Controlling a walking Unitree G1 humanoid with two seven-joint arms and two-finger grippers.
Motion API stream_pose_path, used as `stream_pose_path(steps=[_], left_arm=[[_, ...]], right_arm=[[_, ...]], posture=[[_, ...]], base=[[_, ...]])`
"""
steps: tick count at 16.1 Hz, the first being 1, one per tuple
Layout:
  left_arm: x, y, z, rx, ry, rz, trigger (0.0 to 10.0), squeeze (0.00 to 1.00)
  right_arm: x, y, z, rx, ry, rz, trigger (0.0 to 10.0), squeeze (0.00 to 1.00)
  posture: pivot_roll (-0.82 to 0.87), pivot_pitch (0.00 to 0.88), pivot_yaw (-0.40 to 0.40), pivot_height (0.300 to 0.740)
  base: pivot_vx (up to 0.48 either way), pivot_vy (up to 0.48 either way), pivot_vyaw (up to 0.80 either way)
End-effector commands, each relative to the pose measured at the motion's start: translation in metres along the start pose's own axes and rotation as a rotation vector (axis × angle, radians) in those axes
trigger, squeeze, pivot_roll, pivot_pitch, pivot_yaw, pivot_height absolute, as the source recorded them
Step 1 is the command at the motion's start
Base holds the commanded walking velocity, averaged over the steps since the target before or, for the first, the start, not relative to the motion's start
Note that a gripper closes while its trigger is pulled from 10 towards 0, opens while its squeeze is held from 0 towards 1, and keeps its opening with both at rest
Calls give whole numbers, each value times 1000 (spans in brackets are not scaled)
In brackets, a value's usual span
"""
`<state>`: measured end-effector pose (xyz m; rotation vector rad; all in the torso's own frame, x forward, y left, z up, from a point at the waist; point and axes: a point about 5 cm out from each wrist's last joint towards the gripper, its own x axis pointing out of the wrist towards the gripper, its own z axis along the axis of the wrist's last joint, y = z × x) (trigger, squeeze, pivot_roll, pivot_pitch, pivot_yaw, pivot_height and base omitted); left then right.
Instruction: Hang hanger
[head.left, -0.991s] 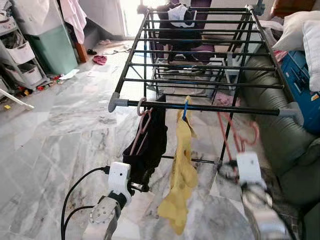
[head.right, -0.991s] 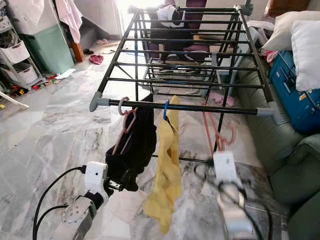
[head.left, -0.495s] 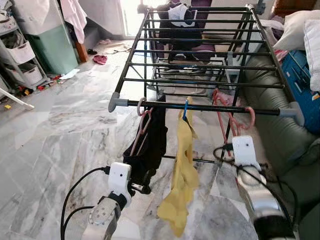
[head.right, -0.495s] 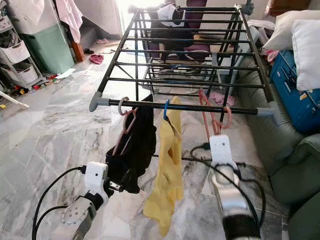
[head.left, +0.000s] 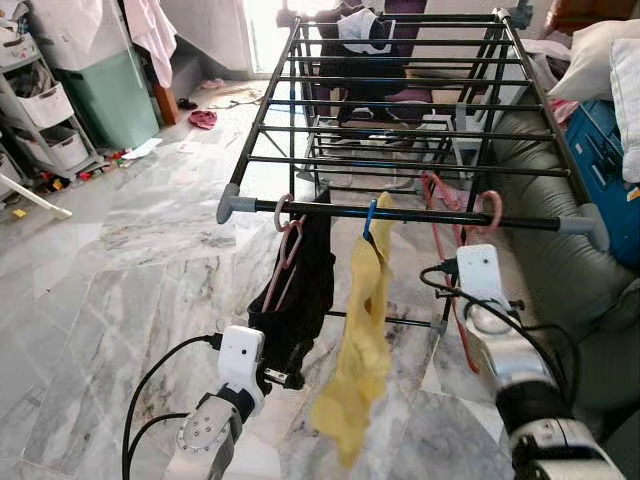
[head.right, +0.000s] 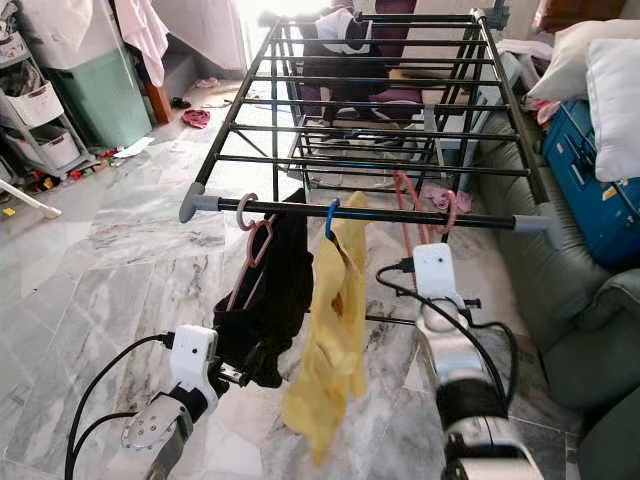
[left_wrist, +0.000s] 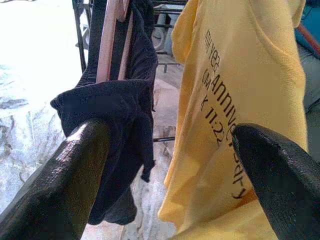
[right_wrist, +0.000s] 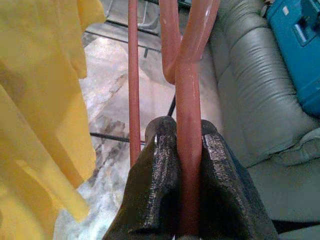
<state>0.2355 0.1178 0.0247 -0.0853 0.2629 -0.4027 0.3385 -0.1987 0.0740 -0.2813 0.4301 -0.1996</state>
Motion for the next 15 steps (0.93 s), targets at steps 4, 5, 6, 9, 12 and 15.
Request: stream_pose_path(steps=[4,5,6,9,12,15], left_arm=[[0,1,3,21,-9,-2,10000,0],[0,1,3,21,-8,-2,10000,0],[0,1,2,22,-7,-3,10000,0],[0,0,2,26,-5,-6,10000,0],[1,0,2,28,-5,-9,10000,0],[1,0,2,31,-4,-12,10000,0]], right_arm=[[3,6,-12,10,83,33,10000,0],[4,6,-14,8,93,33,10000,0],[3,6,-17,13,102,33,10000,0],[3,8,-23,32,123,42,10000,0],[3,8,-22,56,110,41,10000,1000],[4,5,-8,66,34,25,10000,1000]], posture=[[-105,0,33,740],[-104,0,34,740],[-104,0,34,740],[-106,0,38,740],[-107,0,41,740],[-107,0,41,740]], base=[[0,0,0],[0,0,0],[0,0,0],[0,0,0],[0,0,0],[0,0,0]])
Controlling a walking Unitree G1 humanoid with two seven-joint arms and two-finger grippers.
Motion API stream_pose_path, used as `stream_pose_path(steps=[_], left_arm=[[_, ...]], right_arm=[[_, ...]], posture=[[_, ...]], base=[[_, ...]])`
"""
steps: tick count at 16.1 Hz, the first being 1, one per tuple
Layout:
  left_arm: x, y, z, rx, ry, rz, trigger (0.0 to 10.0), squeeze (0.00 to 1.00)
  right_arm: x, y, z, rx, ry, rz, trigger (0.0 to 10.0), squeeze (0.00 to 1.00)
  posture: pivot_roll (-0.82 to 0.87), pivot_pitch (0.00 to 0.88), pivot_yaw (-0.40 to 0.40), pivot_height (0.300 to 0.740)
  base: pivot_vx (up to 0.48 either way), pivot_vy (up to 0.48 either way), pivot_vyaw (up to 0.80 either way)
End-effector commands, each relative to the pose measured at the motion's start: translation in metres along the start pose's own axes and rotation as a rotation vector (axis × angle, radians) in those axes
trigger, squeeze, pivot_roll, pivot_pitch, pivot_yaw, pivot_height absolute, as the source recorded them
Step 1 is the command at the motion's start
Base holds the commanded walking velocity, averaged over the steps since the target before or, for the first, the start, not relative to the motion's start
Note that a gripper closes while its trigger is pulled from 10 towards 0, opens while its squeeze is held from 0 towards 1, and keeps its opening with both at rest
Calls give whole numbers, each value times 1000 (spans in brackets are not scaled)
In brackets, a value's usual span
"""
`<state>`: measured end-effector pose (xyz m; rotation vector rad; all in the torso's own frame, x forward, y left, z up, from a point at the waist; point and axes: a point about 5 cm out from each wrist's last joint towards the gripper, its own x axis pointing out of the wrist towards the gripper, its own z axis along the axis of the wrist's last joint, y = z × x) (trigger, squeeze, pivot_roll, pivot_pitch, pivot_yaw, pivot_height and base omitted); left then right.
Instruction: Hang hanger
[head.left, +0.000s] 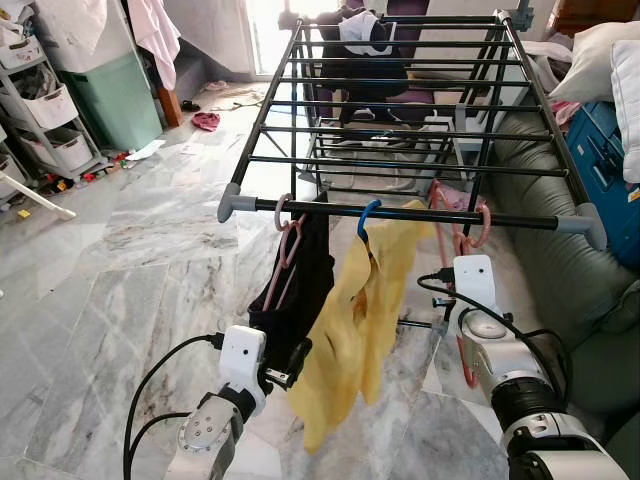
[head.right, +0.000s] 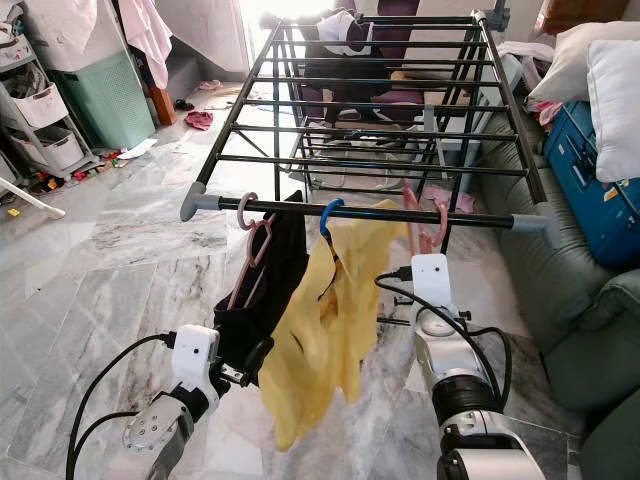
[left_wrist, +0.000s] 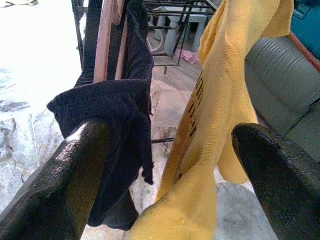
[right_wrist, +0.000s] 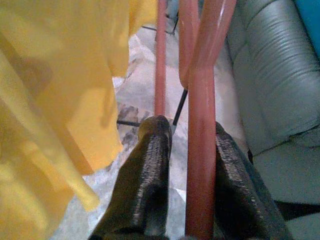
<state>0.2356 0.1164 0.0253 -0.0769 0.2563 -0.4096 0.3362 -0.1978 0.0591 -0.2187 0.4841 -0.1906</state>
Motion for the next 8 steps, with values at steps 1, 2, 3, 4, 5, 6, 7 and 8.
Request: stream_pose_path(steps=[1,2,3,4,5,6,7,8], left_arm=[[1,1,1,22,1,-5,10000,0],[1,1,1,22,1,-5,10000,0],[1,1,1,22,3,-4,10000,0],[0,1,0,22,4,-3,10000,0],[0,1,0,22,5,-3,10000,0],[0,1,0,22,6,-3,10000,0],[1,1,0,22,6,-3,10000,0],[1,0,0,22,6,-4,10000,0]], right_arm=[[-1,-2,12,11,-60,-21,10000,1000],[-1,-4,14,10,-77,-31,10000,1000],[-4,-5,18,36,-114,-41,10000,1000],[-5,-7,19,40,-134,-54,10000,1000],[-7,-8,18,44,-144,-59,10000,1000],[-9,-8,18,42,-156,-58,10000,1000],[-12,-8,16,45,-165,-59,10000,1000],[-13,-8,15,46,-167,-60,10000,1000]], posture=[[-106,0,40,740],[-106,0,40,740],[-106,0,40,740],[-108,0,40,740],[-108,0,40,740],[-111,0,41,740],[-112,0,41,740],[-112,0,41,740]], base=[[0,0,0],[0,0,0],[0,0,0],[0,0,0],[0,0,0],[0,0,0],[0,0,0],[0,0,0]])
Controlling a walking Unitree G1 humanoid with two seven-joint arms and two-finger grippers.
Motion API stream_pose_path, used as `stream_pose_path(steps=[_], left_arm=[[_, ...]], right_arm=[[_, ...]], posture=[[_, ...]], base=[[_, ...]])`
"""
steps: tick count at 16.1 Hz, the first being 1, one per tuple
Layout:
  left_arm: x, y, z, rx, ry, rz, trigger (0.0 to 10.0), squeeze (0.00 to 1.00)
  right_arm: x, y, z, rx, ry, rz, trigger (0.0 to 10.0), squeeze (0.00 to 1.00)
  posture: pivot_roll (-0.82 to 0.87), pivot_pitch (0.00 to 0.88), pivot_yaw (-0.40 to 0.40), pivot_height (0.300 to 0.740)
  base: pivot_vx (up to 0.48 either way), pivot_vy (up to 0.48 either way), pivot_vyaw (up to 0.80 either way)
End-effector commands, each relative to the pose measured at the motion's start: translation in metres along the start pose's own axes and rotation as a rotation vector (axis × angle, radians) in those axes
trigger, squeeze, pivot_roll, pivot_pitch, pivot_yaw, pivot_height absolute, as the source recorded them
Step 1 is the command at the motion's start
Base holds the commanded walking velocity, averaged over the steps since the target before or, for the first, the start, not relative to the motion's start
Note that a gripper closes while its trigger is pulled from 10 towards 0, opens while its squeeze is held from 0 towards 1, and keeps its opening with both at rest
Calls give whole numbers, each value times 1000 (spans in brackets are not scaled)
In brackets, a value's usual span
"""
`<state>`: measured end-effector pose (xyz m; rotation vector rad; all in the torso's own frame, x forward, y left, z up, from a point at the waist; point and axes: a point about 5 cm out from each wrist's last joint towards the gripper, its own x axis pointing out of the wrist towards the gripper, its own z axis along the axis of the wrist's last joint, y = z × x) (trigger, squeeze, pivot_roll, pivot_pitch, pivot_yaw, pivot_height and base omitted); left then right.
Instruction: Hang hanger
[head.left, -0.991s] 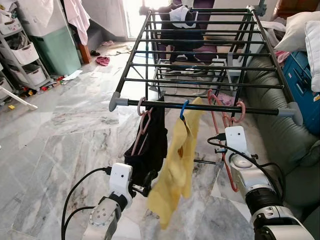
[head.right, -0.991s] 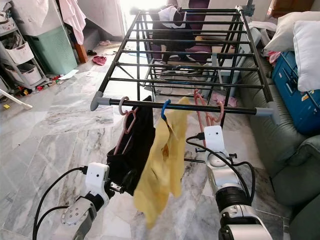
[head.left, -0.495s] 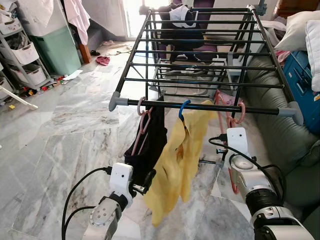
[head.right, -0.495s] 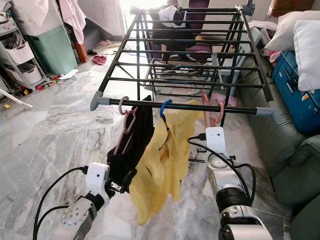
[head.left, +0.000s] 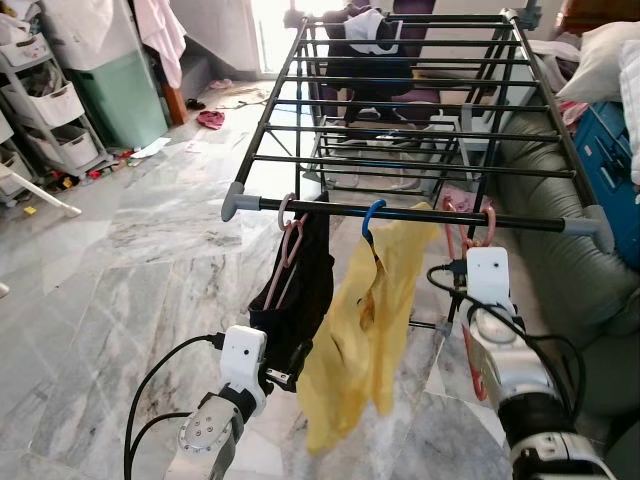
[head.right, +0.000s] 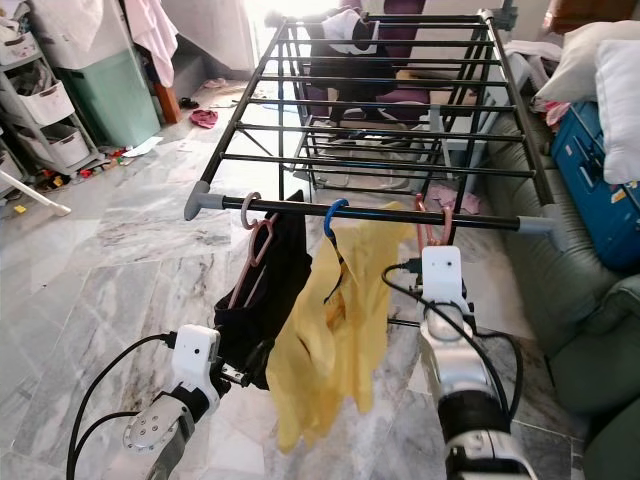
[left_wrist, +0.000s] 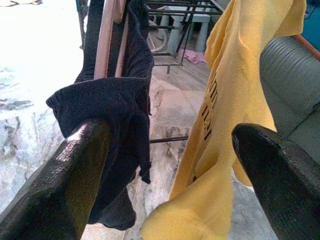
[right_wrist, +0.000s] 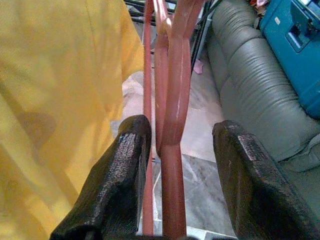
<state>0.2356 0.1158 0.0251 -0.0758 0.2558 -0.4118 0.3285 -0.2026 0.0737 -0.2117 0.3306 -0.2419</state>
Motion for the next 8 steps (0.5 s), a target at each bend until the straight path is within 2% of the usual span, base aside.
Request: stream_pose_path(steps=[1,4,7,8], left_arm=[[1,1,0,21,6,-3,10000,0],[1,3,0,28,9,-2,10000,0],[1,5,0,37,11,-2,10000,0],[1,6,0,38,11,-1,10000,0]], right_arm=[[-3,1,5,9,-32,0,10000,1000],[-14,-4,5,30,-112,5,10000,1000],[-25,-14,1,8,-167,-28,10000,1000],[-28,-15,1,40,-180,-23,10000,1000]], posture=[[-113,0,40,740],[-114,0,42,740],[-116,0,47,740],[-116,0,49,740]], base=[[0,0,0],[0,0,0],[0,0,0],[0,0,0]])
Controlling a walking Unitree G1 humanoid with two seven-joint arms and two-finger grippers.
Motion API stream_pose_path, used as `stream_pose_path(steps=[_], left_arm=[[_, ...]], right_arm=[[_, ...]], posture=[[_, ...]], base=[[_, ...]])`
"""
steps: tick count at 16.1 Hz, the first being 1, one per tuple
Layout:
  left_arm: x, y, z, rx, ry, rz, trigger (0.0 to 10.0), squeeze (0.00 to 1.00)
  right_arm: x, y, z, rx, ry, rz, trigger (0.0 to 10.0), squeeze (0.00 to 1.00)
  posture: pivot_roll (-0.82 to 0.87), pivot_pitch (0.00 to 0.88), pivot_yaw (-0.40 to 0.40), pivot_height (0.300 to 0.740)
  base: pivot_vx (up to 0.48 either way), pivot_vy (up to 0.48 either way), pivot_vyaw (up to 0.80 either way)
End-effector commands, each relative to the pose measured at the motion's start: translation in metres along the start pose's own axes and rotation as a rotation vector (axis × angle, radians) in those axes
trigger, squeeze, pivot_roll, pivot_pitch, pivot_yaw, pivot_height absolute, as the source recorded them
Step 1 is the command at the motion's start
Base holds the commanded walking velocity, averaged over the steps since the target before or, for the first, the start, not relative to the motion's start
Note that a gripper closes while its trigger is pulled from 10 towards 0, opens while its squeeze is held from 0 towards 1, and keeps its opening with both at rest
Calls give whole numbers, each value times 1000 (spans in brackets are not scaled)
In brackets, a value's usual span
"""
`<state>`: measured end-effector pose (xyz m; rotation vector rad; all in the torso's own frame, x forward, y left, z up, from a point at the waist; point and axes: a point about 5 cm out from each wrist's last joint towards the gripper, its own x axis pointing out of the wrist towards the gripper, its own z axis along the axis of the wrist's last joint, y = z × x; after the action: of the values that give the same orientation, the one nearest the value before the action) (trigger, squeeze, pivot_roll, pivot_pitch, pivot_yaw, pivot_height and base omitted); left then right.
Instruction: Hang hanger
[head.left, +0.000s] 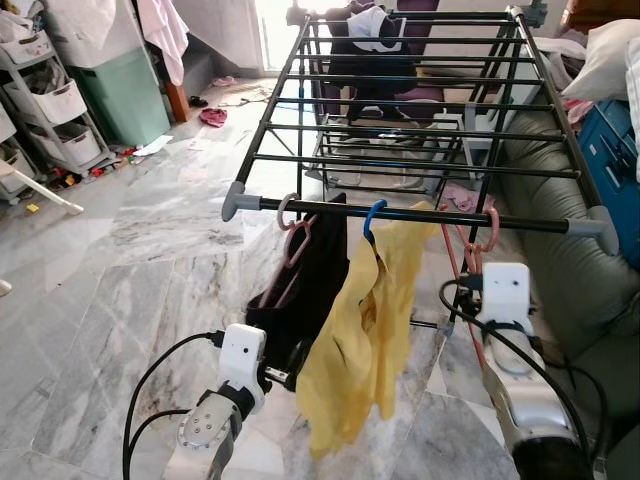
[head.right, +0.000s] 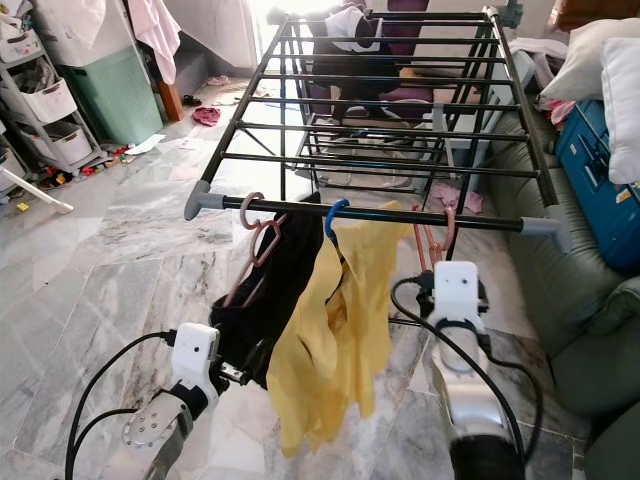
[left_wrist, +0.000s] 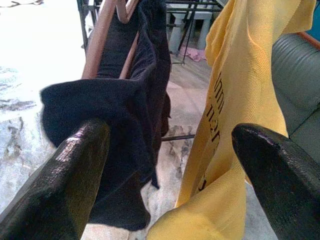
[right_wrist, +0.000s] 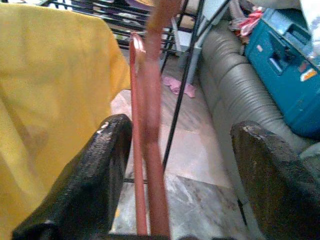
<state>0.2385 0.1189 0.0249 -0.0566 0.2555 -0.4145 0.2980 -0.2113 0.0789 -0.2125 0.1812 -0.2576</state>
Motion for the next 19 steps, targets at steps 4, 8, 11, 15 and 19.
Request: stream_pose_path(steps=[4,8,11,15,19], left_arm=[[0,4,0,26,9,0,10000,0],[2,7,1,39,11,0,10000,0],[3,8,2,44,10,2,10000,0],[5,11,1,78,21,43,10000,0],[-4,27,5,126,-11,186,10000,0]], right_arm=[[-19,-5,11,-35,-141,33,10000,1000],[-46,1,4,-55,-181,171,10000,1000],[-62,3,-5,-119,-197,271,10000,1000],[-82,18,-11,-193,-236,438,10000,1000],[-84,28,-10,-166,-239,493,10000,1000]], posture=[[-124,0,59,740],[-128,0,69,740],[-132,0,74,740],[-137,0,79,740],[-132,0,81,740]], base=[[0,0,0],[0,0,0],[0,0,0],[0,0,0],[0,0,0]])
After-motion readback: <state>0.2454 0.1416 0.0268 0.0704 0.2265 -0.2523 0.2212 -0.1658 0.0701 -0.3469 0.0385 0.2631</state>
